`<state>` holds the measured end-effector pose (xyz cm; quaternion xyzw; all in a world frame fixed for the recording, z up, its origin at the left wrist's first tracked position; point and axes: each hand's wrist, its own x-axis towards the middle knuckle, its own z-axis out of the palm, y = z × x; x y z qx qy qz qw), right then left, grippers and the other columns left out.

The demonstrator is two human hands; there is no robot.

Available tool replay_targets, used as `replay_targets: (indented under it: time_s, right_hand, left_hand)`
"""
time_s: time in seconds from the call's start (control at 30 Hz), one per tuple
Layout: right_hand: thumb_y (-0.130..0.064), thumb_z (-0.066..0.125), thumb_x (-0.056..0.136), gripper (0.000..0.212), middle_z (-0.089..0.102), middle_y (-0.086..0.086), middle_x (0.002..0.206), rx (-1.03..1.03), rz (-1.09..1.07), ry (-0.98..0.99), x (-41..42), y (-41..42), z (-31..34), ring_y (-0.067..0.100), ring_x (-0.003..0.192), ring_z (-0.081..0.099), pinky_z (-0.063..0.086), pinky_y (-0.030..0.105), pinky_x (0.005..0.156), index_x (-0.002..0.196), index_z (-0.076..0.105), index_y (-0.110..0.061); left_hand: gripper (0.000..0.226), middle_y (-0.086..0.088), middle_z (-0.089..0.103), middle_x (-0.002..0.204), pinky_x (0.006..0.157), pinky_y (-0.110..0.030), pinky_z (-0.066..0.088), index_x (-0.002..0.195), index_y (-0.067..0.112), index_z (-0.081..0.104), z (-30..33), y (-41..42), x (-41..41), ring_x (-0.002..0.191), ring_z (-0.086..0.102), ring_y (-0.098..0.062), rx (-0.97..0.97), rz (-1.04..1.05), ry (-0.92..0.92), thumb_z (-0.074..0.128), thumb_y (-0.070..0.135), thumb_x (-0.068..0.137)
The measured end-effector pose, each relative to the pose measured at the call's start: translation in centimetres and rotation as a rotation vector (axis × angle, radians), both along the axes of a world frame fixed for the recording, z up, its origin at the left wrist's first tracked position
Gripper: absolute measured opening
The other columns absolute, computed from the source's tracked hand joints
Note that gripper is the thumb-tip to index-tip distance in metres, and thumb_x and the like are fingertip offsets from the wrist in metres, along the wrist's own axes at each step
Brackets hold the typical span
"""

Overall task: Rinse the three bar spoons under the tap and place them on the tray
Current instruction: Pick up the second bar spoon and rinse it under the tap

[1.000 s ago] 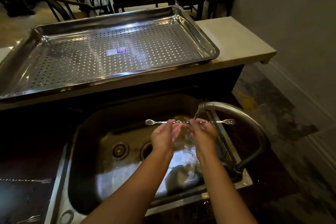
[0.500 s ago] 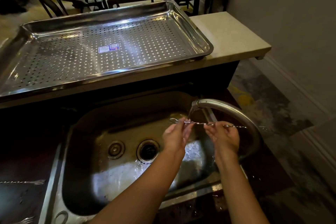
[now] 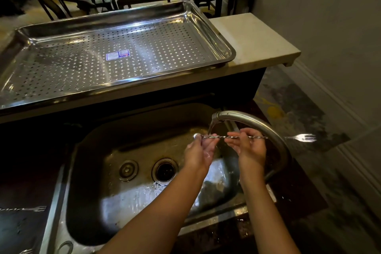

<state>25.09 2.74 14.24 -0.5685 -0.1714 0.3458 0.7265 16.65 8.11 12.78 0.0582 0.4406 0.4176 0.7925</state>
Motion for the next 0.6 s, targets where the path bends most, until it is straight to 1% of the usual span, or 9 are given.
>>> replay_targets:
  time_s: [0.07, 0.13, 0.17, 0.23, 0.3, 0.4, 0.47, 0.53, 0.6]
  right_hand:
    - [-0.004, 0.042, 0.094, 0.021, 0.065, 0.009, 0.075, -0.004, -0.007, -0.017, 0.0, 0.0, 0.1, 0.004, 0.051, 0.064, 0.053, 0.014, 0.054, 0.082, 0.052, -0.017]
    - [-0.003, 0.043, 0.093, 0.022, 0.065, 0.008, 0.075, -0.012, -0.025, -0.001, 0.1, 0.0, 0.2, 0.003, 0.049, 0.063, 0.053, 0.013, 0.052, 0.080, 0.053, -0.017]
    - [-0.001, 0.045, 0.091, 0.022, 0.065, 0.008, 0.074, -0.009, -0.022, 0.019, 0.1, 0.0, 0.3, 0.003, 0.048, 0.063, 0.053, 0.013, 0.051, 0.078, 0.054, -0.016]
    - [0.005, 0.051, 0.087, 0.021, 0.064, 0.009, 0.074, 0.002, 0.009, 0.060, 0.0, -0.1, 0.5, 0.004, 0.049, 0.063, 0.053, 0.014, 0.052, 0.076, 0.055, -0.013]
    - [0.007, 0.054, 0.085, 0.021, 0.064, 0.008, 0.075, -0.013, 0.024, 0.050, 0.0, -0.2, 0.5, 0.005, 0.052, 0.065, 0.054, 0.014, 0.053, 0.075, 0.057, -0.011]
    - [0.002, 0.053, 0.088, 0.020, 0.065, 0.009, 0.075, -0.033, -0.084, 0.098, 0.2, -0.1, 0.3, 0.005, 0.053, 0.067, 0.054, 0.014, 0.052, 0.074, 0.057, -0.011]
    - [-0.002, 0.052, 0.090, 0.022, 0.065, 0.007, 0.070, -0.051, -0.165, 0.149, 0.4, 0.2, 0.0, 0.004, 0.051, 0.067, 0.055, 0.014, 0.051, 0.071, 0.056, -0.012]
    - [-0.004, 0.053, 0.090, 0.024, 0.067, 0.003, 0.057, -0.052, -0.210, 0.189, 0.6, 0.6, -0.2, 0.005, 0.048, 0.066, 0.055, 0.015, 0.049, 0.068, 0.056, -0.012]
    - [-0.004, 0.053, 0.090, 0.024, 0.067, 0.004, 0.053, -0.040, -0.250, 0.231, 0.5, 0.9, -0.4, 0.007, 0.046, 0.066, 0.055, 0.016, 0.047, 0.067, 0.055, -0.010]
  left_hand:
    - [0.016, -0.013, 0.071, 0.057, 0.052, -0.023, 0.057, 0.088, -0.002, 0.051, 0.0, 0.1, -0.1, 0.050, 0.070, -0.018, -0.001, -0.021, 0.015, 0.042, 0.008, 0.097]
    - [0.013, -0.016, 0.070, 0.066, 0.055, -0.023, 0.058, 0.099, -0.006, 0.053, 0.1, 0.3, -0.3, 0.050, 0.069, -0.017, 0.024, -0.047, 0.039, 0.043, 0.000, 0.094]
    - [0.014, -0.015, 0.069, 0.064, 0.056, -0.023, 0.059, 0.099, -0.007, 0.054, 0.1, 0.5, -0.4, 0.050, 0.069, -0.017, 0.037, -0.054, 0.061, 0.041, -0.002, 0.094]
    - [0.018, -0.013, 0.068, 0.053, 0.051, -0.023, 0.058, 0.086, -0.006, 0.054, 0.1, 0.8, -0.5, 0.047, 0.068, -0.018, 0.028, -0.044, 0.101, 0.038, -0.003, 0.094]
    - [0.023, -0.017, 0.068, 0.059, 0.053, -0.026, 0.057, 0.085, -0.005, 0.052, 0.1, 0.9, -0.8, 0.051, 0.069, -0.023, -0.012, -0.038, 0.115, 0.034, 0.005, 0.098]
    - [0.034, -0.019, 0.067, 0.084, 0.066, -0.032, 0.056, 0.097, 0.000, 0.051, 0.5, 0.7, -1.4, 0.075, 0.067, -0.026, -0.027, -0.089, 0.020, 0.031, 0.027, 0.100]
    - [0.031, -0.014, 0.073, 0.080, 0.070, -0.031, 0.058, 0.091, 0.003, 0.056, 1.0, 0.4, -1.5, 0.082, 0.068, -0.022, 0.030, -0.149, -0.048, 0.037, 0.026, 0.099]
    - [0.017, -0.010, 0.075, 0.073, 0.070, -0.026, 0.058, 0.089, 0.003, 0.058, 1.1, 0.1, -1.3, 0.075, 0.072, -0.017, 0.093, -0.168, -0.014, 0.046, 0.013, 0.095]
    - [0.012, -0.009, 0.075, 0.069, 0.069, -0.023, 0.057, 0.091, 0.002, 0.059, 1.1, -0.1, -1.1, 0.066, 0.073, -0.014, 0.120, -0.134, 0.053, 0.051, 0.011, 0.093]
